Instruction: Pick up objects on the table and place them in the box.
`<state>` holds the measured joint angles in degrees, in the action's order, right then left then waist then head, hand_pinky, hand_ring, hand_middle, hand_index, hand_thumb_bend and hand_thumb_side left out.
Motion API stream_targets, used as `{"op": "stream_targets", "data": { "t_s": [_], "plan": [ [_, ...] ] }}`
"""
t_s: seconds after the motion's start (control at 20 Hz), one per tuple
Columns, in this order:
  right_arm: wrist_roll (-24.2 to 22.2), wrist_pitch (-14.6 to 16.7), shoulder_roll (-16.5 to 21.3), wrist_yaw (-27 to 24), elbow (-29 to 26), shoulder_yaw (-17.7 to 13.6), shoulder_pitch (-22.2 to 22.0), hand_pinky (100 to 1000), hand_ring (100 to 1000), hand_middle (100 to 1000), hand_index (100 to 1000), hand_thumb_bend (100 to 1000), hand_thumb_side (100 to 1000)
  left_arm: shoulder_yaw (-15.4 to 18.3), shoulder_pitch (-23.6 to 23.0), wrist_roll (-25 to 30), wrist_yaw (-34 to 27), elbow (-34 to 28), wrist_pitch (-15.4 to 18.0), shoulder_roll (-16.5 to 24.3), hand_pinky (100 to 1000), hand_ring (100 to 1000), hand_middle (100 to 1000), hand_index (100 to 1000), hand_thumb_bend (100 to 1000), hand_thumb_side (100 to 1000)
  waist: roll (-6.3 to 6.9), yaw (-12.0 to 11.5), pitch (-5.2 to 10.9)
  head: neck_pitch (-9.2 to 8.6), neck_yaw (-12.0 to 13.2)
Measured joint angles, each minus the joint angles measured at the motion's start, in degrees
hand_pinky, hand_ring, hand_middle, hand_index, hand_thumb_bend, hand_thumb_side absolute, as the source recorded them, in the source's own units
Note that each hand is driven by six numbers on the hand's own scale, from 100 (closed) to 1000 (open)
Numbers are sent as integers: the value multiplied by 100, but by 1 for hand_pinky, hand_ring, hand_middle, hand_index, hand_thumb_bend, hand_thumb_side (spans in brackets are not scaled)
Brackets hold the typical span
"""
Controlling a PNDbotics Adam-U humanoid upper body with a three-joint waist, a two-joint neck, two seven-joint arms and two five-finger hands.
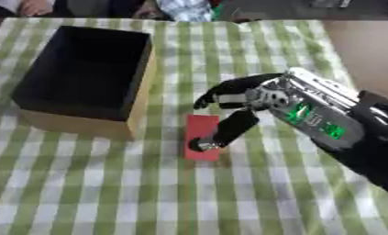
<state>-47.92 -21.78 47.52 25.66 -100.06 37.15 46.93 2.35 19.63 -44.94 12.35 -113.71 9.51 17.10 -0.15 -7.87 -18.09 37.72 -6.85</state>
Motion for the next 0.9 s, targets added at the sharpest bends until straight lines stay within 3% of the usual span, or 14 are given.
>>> {"op": "stream_targets", "data": {
  "t_s": [0.3, 0.5, 0.65, 0.8, 0.9],
  "plan": [
    [0, 0, -176, 51, 282, 33, -65, 914, 999, 831, 1000, 332, 625, 0, 0, 17, -28, 0, -13, -33, 634, 741, 686, 631, 100, 787, 0, -33, 0, -4, -23],
    [14, -14, -274, 112, 384, 61, -91, 874, 905, 756, 1000, 287, 491, -1, 0, 28, -44, 0, -19, -45, 635, 741, 684, 631, 100, 789, 0, -44, 0, -6, -36],
    [60, -61, -321, 184, 413, 64, -84, 834, 851, 689, 937, 209, 382, -1, 2, 28, -47, 0, -19, -45, 635, 741, 684, 630, 100, 789, 0, -59, 0, -6, -43],
    [171, -163, -352, 206, 405, 53, -88, 806, 811, 633, 848, 100, 357, -1, 2, 28, -47, 0, -19, -45, 635, 741, 683, 630, 100, 789, 0, -60, 0, -6, -45],
    [298, -265, -340, 202, 315, 36, -112, 792, 793, 614, 826, 100, 370, -1, 2, 28, -47, 0, -19, -45, 635, 741, 683, 630, 100, 790, 0, -58, 0, -6, -45]
  ]
}}
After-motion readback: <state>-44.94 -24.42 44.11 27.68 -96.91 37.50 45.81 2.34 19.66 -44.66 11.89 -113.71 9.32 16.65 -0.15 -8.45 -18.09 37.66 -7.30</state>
